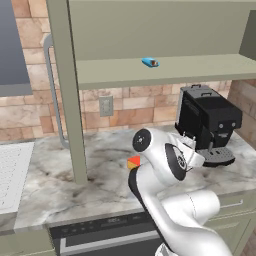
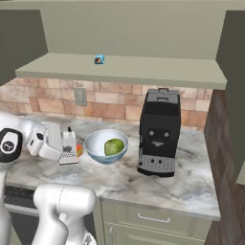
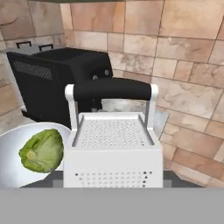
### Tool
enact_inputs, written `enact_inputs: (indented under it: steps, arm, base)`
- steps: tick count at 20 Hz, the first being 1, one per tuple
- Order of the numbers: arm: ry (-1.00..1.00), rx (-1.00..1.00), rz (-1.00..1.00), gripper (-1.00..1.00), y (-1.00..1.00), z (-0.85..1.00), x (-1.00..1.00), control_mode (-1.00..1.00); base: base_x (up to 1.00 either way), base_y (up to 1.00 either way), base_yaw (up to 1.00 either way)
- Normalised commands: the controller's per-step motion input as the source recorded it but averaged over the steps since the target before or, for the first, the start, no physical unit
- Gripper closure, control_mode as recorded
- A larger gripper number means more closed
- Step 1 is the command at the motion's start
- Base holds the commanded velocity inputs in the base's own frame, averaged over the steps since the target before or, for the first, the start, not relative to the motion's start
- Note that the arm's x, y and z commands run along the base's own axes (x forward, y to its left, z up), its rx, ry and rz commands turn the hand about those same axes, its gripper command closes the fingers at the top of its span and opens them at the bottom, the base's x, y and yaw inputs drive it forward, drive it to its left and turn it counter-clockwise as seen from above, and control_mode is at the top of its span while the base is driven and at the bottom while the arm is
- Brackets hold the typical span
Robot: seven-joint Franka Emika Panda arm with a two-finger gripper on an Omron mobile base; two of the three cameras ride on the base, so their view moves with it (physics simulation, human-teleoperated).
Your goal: Pick the cheese from the fridge and the cheese grater from the cabinet and place them next to the salad bowl.
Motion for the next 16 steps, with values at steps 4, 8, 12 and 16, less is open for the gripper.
enact_inputs:
  steps: [4,8,12,16]
  arm:
    - [0.00,-0.03,-0.13,1.00,-0.34,-0.26,0.09,-1.00]
    - [0.00,-0.03,-0.13,1.00,-0.36,-0.22,0.09,-1.00]
    - [0.00,-0.03,-0.11,1.00,-0.38,-0.21,0.10,-1.00]
    - [0.00,-0.05,-0.11,1.00,-0.34,-0.25,0.13,-1.00]
  base:
    - [0.00,0.00,0.00]
    - [0.00,0.00,0.00]
    - [0.00,0.00,0.00]
    - [0.00,0.00,0.00]
